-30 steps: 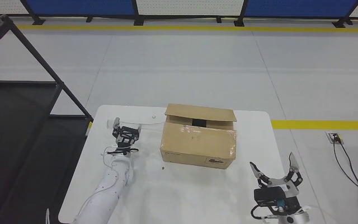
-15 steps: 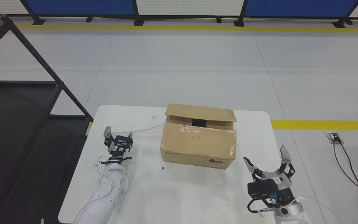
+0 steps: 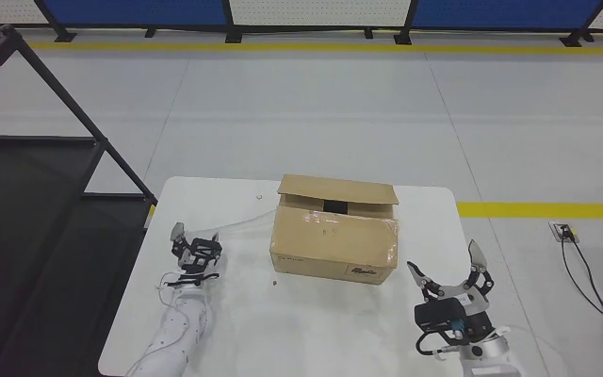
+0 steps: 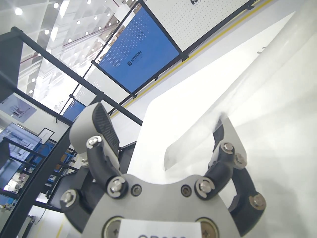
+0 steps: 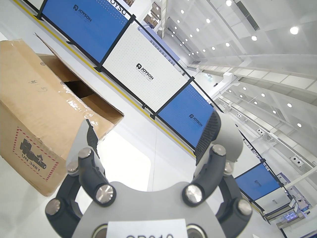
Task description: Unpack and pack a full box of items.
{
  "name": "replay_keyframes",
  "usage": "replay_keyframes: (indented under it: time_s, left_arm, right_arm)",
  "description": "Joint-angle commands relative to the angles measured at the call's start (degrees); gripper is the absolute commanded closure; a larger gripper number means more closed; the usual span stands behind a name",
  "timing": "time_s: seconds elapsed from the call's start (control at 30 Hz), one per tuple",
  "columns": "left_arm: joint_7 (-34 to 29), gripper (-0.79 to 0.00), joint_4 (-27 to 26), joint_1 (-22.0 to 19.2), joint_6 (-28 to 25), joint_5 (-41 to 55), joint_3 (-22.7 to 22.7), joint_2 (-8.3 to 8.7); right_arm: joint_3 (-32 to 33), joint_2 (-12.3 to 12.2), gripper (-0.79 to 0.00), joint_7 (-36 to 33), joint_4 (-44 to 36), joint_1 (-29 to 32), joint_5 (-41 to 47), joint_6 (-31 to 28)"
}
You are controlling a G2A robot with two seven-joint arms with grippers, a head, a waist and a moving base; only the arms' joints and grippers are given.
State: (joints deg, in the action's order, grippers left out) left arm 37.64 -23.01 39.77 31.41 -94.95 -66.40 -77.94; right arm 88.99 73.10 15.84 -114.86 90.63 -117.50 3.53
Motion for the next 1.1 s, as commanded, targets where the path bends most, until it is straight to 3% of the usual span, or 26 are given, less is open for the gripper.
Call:
replay_keyframes:
  time_s: [0.0,0.3,0.47,0.67,0.83,0.93,1.07]
  left_arm:
    - [-0.3,-0.785,-0.8,0.7,-0.1,-1.1,0.0,0.28]
    - [-0.8,-0.785,-6.7,5.3,-2.2,-6.7,-0.5,2.29]
    - [0.8,-0.785,-14.0,9.9,-4.8,-8.2,-2.5,3.85]
    - [2.6,-0.785,-28.6,18.5,-10.0,-8.5,-7.6,6.35]
    - [3.9,-0.785,-43.1,26.9,-17.0,-5.6,-13.4,8.1]
    - [2.6,-0.785,-48.8,30.6,-19.0,-4.6,-16.1,8.69]
    - [0.1,-0.785,-52.6,33.2,-19.9,-4.1,-17.0,8.82]
  right_arm:
    - [0.0,0.0,-0.785,0.1,0.0,0.0,0.0,0.0]
    - [-0.1,-0.1,-0.785,0.0,-1.0,0.8,-0.8,0.0]
    - [-0.4,-0.1,-0.785,-0.3,-1.4,0.7,-0.9,-1.0]
    - [0.7,-0.6,-0.785,-1.6,0.2,-3.5,5.7,-13.6]
    - [2.7,-0.9,-0.785,-4.4,4.8,-9.8,21.0,-26.3]
    - [4.0,-0.9,-0.785,-8.1,7.0,-12.7,28.4,-28.4]
    - [4.0,-0.9,-0.785,-8.1,7.0,-12.7,28.4,-28.4]
